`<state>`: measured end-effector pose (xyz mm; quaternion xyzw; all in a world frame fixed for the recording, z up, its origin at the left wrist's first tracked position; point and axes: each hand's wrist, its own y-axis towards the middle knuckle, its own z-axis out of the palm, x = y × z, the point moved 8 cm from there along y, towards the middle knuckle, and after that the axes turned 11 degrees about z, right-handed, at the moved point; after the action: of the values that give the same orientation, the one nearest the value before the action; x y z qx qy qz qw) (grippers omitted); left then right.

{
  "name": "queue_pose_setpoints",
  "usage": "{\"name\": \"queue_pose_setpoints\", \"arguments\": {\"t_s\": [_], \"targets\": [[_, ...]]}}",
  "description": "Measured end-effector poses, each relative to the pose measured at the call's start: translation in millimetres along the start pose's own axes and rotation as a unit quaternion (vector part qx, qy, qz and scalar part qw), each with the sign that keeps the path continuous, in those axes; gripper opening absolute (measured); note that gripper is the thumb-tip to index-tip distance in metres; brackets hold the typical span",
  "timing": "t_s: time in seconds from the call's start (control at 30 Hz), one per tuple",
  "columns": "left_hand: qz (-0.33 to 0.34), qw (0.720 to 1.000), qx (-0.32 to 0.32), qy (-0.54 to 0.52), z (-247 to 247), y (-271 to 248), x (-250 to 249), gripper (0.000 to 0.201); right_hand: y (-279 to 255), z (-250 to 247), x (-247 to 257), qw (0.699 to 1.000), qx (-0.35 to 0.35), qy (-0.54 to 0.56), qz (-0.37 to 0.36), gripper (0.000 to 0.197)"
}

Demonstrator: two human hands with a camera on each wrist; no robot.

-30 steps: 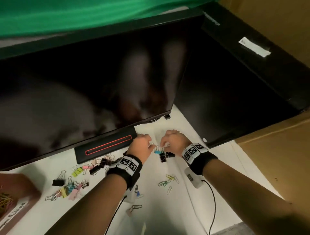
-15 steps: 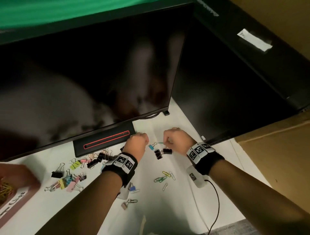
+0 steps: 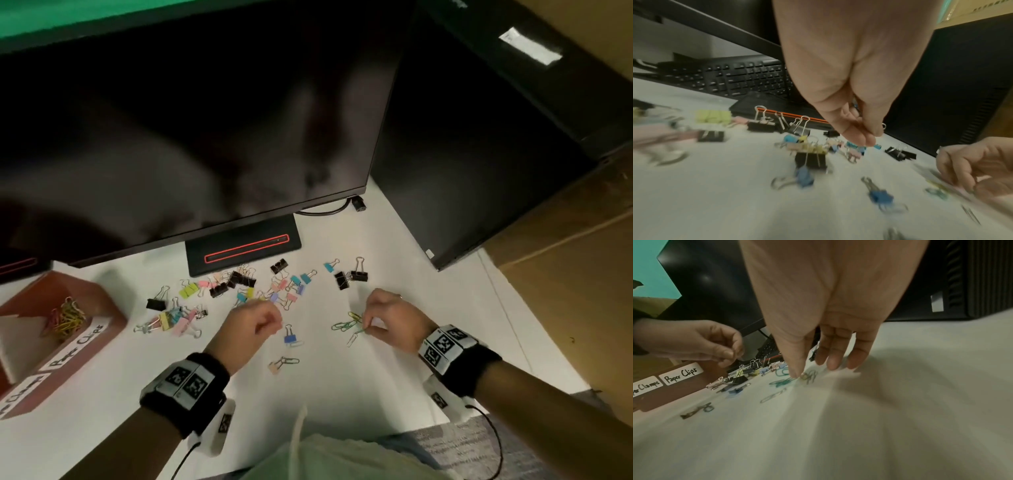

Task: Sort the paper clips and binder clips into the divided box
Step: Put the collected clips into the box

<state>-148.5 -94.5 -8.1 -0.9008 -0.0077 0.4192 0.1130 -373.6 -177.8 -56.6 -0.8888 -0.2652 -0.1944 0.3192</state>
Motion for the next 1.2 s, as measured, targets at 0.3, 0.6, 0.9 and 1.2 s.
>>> {"name": "queue_pose_setpoints", "arguments": {"t_s": [0.3,0.6,0.9,1.2], "targets": [[0.002,0.992,0.041,0.117,54,-40,15,0.017,3,13,17,0.997,-0.042,0.004,0.066,0.009],[0.010,0.985,0.033,0.170,59,-26,15,0.008,8,12,20,0.991,-0.020,0.054,0.118,0.015],[0.053,0.985,0.049,0.159,60,-22,14,0.003,3,-1,11,0.992,-0.053,0.059,0.102,0.025],[0.000,0.996,-0.014,0.083,56,-19,17,0.021,9,33,44,0.999,0.005,-0.014,0.046,0.062]]}}
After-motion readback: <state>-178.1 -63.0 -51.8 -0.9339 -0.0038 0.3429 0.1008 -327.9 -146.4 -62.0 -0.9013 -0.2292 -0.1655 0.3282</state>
